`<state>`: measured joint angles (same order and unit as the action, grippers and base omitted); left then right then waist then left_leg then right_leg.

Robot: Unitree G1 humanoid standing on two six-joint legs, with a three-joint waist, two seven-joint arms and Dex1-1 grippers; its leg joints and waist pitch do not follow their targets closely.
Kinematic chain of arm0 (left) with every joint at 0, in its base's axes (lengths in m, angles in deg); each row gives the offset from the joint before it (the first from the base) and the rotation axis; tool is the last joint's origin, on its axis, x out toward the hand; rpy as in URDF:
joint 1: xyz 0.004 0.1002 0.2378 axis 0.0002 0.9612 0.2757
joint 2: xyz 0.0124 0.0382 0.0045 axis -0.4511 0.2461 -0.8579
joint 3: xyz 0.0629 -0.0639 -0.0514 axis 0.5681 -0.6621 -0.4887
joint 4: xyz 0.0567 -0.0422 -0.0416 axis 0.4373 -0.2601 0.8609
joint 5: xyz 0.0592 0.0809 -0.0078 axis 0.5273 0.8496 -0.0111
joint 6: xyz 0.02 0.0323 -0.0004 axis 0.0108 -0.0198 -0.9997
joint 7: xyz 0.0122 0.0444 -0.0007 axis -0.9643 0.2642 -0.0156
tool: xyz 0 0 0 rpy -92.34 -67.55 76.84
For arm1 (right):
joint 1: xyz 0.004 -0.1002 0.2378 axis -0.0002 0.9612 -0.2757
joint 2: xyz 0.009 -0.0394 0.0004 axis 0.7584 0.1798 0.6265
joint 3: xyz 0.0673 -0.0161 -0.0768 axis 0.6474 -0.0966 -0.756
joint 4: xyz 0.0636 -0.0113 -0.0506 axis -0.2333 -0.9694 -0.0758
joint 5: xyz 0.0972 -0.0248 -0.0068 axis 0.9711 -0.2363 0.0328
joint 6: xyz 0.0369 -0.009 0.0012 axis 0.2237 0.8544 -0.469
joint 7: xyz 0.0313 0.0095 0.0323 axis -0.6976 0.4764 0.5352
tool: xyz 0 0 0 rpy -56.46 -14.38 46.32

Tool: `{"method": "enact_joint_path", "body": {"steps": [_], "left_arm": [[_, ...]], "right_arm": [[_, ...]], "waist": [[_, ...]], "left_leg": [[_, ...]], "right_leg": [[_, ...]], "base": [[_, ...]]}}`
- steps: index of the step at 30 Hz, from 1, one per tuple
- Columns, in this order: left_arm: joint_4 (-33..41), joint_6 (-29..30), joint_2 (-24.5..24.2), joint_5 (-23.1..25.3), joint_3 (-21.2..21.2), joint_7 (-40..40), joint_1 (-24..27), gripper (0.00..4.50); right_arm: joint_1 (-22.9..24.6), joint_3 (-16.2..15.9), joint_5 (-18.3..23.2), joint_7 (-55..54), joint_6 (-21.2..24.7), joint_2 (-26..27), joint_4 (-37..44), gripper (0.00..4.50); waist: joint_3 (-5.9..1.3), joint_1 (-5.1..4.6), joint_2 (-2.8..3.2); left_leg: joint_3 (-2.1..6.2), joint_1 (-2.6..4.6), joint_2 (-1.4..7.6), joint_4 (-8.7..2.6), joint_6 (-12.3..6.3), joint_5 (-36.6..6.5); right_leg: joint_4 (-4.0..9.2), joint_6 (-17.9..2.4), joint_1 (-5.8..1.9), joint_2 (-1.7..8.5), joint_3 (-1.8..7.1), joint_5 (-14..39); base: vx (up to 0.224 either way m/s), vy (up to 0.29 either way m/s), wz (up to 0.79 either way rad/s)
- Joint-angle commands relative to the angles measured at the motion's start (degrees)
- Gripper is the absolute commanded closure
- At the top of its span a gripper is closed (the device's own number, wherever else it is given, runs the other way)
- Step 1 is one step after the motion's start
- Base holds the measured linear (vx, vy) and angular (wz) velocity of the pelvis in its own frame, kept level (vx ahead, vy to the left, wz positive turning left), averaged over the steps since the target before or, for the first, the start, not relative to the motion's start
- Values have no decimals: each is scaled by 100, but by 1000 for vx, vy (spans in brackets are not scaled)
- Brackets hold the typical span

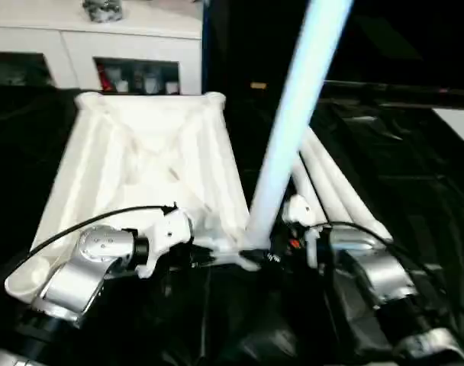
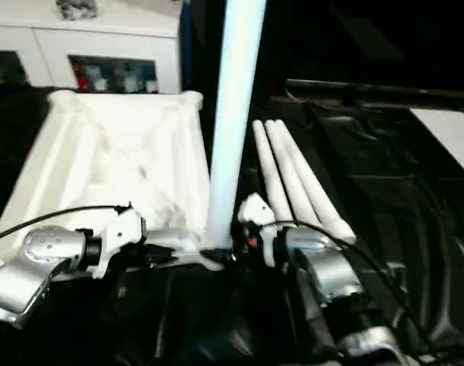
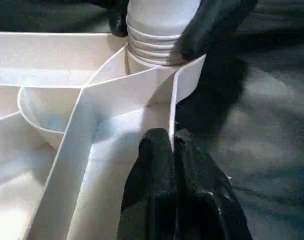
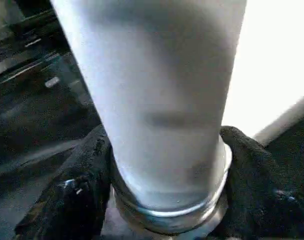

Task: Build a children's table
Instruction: Rotate leg to tighten

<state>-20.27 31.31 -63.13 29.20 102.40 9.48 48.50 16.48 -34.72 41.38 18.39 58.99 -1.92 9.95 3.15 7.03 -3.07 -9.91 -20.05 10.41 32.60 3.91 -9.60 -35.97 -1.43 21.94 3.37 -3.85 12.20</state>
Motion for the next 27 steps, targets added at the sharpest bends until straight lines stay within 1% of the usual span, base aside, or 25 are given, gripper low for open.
{"method": "enact_joint_path", "body": {"steps": [1,2,3,4,5,6,7,8,9,10,11,12,13,15,16,17,18,19,20,21,22,23,25,26,27], "left_arm": [[286,163,368,4,-40,658,-37,450],[371,274,471,53,-45,828,-5,450],[425,346,532,84,-45,931,14,450],[515,470,638,167,-28,1129,43,450],[515,470,638,167,-28,1129,43,450],[595,569,742,218,-10,1287,68,450],[678,722,882,282,-6,1522,86,450],[779,908,1174,412,13,1936,86,450],[779,908,1174,412,13,1936,86,450],[807,950,1271,460,27,2064,82,450],[827,957,1359,460,46,2129,79,450],[850,974,1412,456,60,2171,80,450],[864,983,1443,454,87,2183,84,450],[900,1021,1464,470,127,2200,89,450],[905,1026,1460,472,139,2194,87,450],[913,1049,1461,476,141,2208,84,450],[913,1050,1460,477,141,2206,83,450],[931,1094,1471,500,136,2204,76,450],[931,1094,1471,500,136,2204,76,450],[946,1131,1471,532,128,2193,60,450],[947,1134,1468,534,129,2193,59,450],[928,1142,1442,542,131,2195,38,450],[919,1148,1416,543,141,2187,33,450],[898,1142,1384,549,142,2188,28,450],[888,1138,1374,553,138,2198,26,450]], "right_arm": [[-145,-242,-173,-636,-78,486,-360,173],[-249,-158,-235,-1052,-130,660,-584,173],[-310,-103,-275,-1301,-152,764,-713,173],[-417,-4,-322,-1709,-161,934,-923,173],[-417,-4,-322,-1709,-161,934,-923,173],[-499,84,-339,-2025,-180,1074,-1077,173],[-592,200,-341,-2372,-172,1232,-1252,173],[-730,359,-359,-2890,-208,1491,-1524,173],[-730,359,-359,-2890,-208,1491,-1524,173],[-772,399,-375,-3057,-237,1571,-1614,173],[-790,391,-397,-3120,-268,1629,-1662,173],[-809,388,-417,-3163,-302,1668,-1713,173],[-820,366,-451,-3203,-324,1698,-1750,173],[-864,328,-531,-3283,-428,1727,-1860,173],[-879,307,-565,-3296,-472,1725,-1890,173],[-888,347,-526,-3257,-509,1735,-1918,138],[-889,359,-515,-3252,-512,1736,-1921,117],[-921,503,-381,-3155,-527,1771,-1972,103],[-921,503,-381,-3155,-527,1771,-1972,93],[-947,519,-415,-3139,-617,1737,-1971,93],[-949,512,-428,-3144,-631,1730,-1969,81],[-904,425,-525,-3096,-748,1613,-1819,69],[-846,384,-523,-2967,-766,1540,-1677,69],[-712,331,-497,-2749,-736,1388,-1357,69],[-647,318,-478,-2652,-721,1316,-1208,69]], "waist": [[-274,-18,34],[-277,-71,36],[-281,-92,37],[-275,-111,39],[-274,-137,40],[-279,-142,40],[-280,-163,38],[-287,-181,22],[-292,-180,26],[-303,-157,40],[-306,-150,26],[-320,-130,35],[-324,-132,13],[-339,-128,29],[-336,-132,26],[-333,-131,26],[-324,-132,32],[-313,-136,55],[-310,-145,46],[-305,-146,46],[-309,-146,46],[-310,-143,58],[-310,-143,39],[-320,-128,38],[-329,-109,35]], "left_leg": [[166,-2,305,-434,134,-1757],[178,12,302,-429,165,-1829],[175,18,309,-425,170,-1838],[171,30,298,-421,158,-1852],[169,28,296,-422,151,-1836],[163,37,300,-416,150,-1830],[160,37,307,-418,150,-1806],[155,24,310,-417,139,-1690],[150,29,306,-411,127,-1644],[129,40,301,-390,88,-1576],[120,44,301,-386,64,-1534],[108,39,291,-373,9,-1415],[97,31,286,-368,-28,-1348],[100,-3,281,-362,-100,-1112],[96,-6,278,-360,-125,-1069],[95,-5,276,-362,-132,-1076],[96,-4,280,-369,-133,-1129],[102,3,281,-379,-107,-1234],[100,3,282,-384,-96,-1308],[112,13,291,-395,-64,-1420],[115,11,294,-395,-44,-1436],[117,20,297,-398,-23,-1457],[108,18,295,-392,-34,-1453],[106,19,296,-383,-60,-1384],[102,12,298,-371,-108,-1236]], "right_leg": [[570,-737,-202,568,303,2352],[598,-665,-187,585,306,2547],[591,-679,-175,586,317,2516],[611,-689,-160,571,318,2504],[598,-728,-151,562,324,2421],[592,-744,-147,562,327,2378],[585,-780,-145,565,337,2303],[563,-833,-159,554,335,2071],[556,-845,-155,551,338,1994],[548,-853,-150,543,348,1803],[542,-872,-145,539,351,1685],[514,-919,-158,528,353,1398],[503,-935,-165,519,355,1254],[453,-985,-201,513,339,878],[449,-991,-205,507,334,792],[453,-989,-208,508,334,799],[464,-981,-210,514,335,873],[479,-958,-200,511,333,1037],[494,-939,-199,512,336,1135],[510,-899,-195,522,336,1325],[511,-887,-196,527,336,1358],[511,-879,-184,523,339,1354],[512,-882,-187,516,341,1293],[497,-890,-196,520,345,1176],[476,-886,-211,509,344,947]], "base": [[0,0,0],[0,0,0],[0,0,0],[0,0,0],[0,0,0],[0,0,0],[0,0,0],[0,0,0],[0,0,0],[0,0,0],[0,0,0],[0,0,0],[0,0,0],[0,0,0],[0,0,0],[0,0,0],[0,0,0],[0,0,0],[0,0,0],[0,0,0],[0,0,0],[0,0,0],[0,0,0],[0,0,0],[0,0,0]]}}
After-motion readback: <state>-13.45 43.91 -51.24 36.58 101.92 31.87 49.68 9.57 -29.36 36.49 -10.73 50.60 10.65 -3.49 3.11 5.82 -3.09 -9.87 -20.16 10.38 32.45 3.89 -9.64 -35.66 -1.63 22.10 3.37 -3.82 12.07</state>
